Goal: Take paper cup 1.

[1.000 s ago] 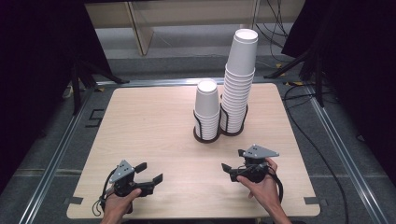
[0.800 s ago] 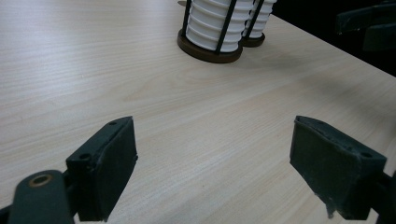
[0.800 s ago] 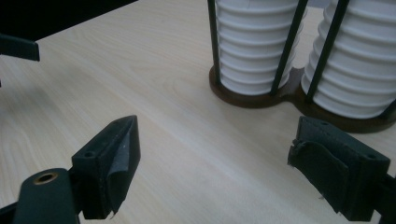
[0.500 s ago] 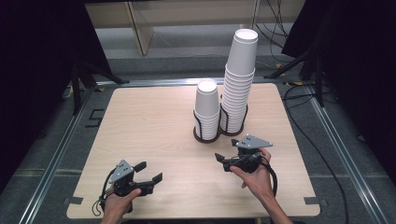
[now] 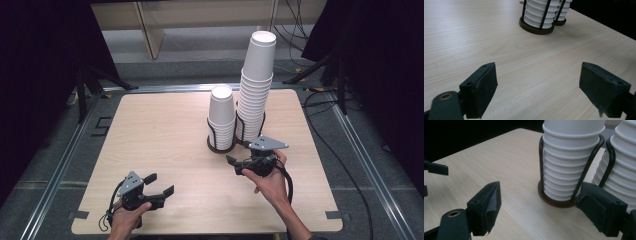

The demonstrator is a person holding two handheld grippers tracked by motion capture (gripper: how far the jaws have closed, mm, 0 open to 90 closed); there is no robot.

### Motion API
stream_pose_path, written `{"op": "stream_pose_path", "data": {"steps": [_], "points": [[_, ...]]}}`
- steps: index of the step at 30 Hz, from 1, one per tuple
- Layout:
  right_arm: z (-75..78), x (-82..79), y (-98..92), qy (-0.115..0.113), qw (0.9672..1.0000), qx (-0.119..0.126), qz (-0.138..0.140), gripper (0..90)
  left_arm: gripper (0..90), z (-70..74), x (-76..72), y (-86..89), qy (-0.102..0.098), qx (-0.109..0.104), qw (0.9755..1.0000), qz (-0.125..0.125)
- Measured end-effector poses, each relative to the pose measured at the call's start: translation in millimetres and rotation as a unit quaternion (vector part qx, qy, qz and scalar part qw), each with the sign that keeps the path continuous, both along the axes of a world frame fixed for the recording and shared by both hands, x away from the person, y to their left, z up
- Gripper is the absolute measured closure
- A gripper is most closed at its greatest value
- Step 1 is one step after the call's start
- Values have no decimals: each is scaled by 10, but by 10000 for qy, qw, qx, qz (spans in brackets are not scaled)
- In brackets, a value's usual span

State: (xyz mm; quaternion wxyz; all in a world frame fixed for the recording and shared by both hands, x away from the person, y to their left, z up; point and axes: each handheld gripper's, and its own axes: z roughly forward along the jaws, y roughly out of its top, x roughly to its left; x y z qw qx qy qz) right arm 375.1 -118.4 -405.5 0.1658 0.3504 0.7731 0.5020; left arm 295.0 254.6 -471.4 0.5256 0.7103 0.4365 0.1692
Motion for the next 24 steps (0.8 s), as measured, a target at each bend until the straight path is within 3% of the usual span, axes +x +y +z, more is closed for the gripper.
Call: {"op": "stream_pose_path", "data": {"steps": [1, 2, 3, 12, 13, 14, 15, 24], "points": [[15, 20, 1, -148, 9999, -44, -20, 198, 144, 2, 0, 6, 3, 34, 10000, -14], [37, 24, 13, -29, 10000, 22, 4, 198, 144, 1, 1, 6, -2, 23, 10000, -16], [68, 43, 21, -139, 9999, 6, -9, 198, 144, 1, 1, 6, -5, 18, 10000, -16], [205, 92, 72, -162, 9998, 118, 44, 200, 144, -8, 10, 10, -56, -37, 10000, -62], [218, 102, 62, -272, 9996, 56, 34, 200, 144, -8, 10, 12, -57, -34, 10000, -63], [233, 96, 69, -185, 9998, 120, 10, 201, 144, -8, 11, 11, -57, -40, 10000, -60], [240, 108, 61, -287, 9996, 77, 4, 201, 144, -8, 11, 11, -54, -42, 10000, -55], [320, 170, 101, -286, 9994, 216, 28, 200, 144, -8, 12, 8, -56, -40, 10000, -58]]}}
